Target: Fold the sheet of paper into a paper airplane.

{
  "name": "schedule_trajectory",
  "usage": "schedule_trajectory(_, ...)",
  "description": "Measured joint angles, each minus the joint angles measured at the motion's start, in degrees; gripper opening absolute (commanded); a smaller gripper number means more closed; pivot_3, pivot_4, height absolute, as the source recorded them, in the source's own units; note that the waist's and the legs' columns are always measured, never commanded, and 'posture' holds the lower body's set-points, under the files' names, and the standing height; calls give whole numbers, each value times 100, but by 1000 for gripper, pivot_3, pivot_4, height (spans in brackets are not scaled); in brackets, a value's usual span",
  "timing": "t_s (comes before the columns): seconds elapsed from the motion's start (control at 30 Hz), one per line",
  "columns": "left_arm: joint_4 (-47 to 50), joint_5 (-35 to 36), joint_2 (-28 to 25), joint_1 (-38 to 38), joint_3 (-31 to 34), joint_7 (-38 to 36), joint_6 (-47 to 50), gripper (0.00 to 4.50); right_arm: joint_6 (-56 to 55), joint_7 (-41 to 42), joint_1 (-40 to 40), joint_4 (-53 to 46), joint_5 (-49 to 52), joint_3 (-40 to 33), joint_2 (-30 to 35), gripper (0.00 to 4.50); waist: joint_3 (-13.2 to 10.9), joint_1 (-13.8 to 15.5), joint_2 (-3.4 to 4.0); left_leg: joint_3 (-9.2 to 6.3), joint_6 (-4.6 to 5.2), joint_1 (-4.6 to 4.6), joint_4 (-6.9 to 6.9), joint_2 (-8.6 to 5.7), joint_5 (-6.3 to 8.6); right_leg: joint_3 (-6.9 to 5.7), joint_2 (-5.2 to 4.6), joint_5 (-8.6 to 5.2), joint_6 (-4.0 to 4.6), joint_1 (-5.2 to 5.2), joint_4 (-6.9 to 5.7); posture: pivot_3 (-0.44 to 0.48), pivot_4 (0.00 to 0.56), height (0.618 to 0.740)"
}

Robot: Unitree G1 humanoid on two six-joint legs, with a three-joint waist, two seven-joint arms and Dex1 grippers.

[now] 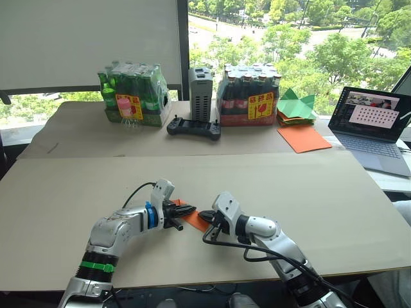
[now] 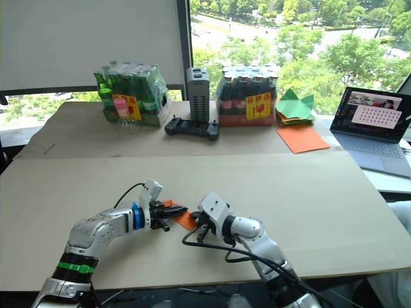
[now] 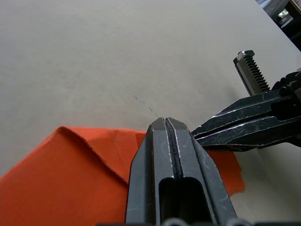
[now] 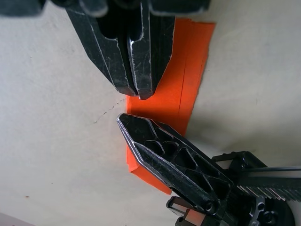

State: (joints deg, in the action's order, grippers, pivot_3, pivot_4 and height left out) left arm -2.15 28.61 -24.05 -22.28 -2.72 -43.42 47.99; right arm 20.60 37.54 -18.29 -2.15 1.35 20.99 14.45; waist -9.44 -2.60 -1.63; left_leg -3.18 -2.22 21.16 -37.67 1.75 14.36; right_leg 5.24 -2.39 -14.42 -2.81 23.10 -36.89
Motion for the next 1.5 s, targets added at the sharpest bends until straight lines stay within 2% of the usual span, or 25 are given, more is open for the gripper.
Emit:
schedule_trajectory(0.4,-721,176,0,-259,269,-56,-137,0,45,-11,-19,5,0,20,2,45,1,-41,0,1,0,-7,0,2,0,0,3,-1,-1,-2,-3,0,150,740)
schedule_trajectory(0.93,-497,192,-126,-6,325,-75,-273,0,46,81,-13,-51,0,56,144,45,3,-146,1,1,0,-10,1,6,-1,4,7,-1,-2,-3,-4,0,150,740)
schedule_trajectory(1.27,-746,252,-266,-17,869,141,-165,0,46,114,-4,-73,-1,85,202,45,4,-136,0,1,0,-10,1,9,-1,4,11,-2,-2,-3,-1,0,150,740)
schedule_trajectory(1.5,-716,226,-277,8,863,153,-194,0,45,115,-5,-74,-1,93,203,45,4,-138,0,2,0,-10,1,9,0,4,11,-2,-2,-3,-1,0,150,740)
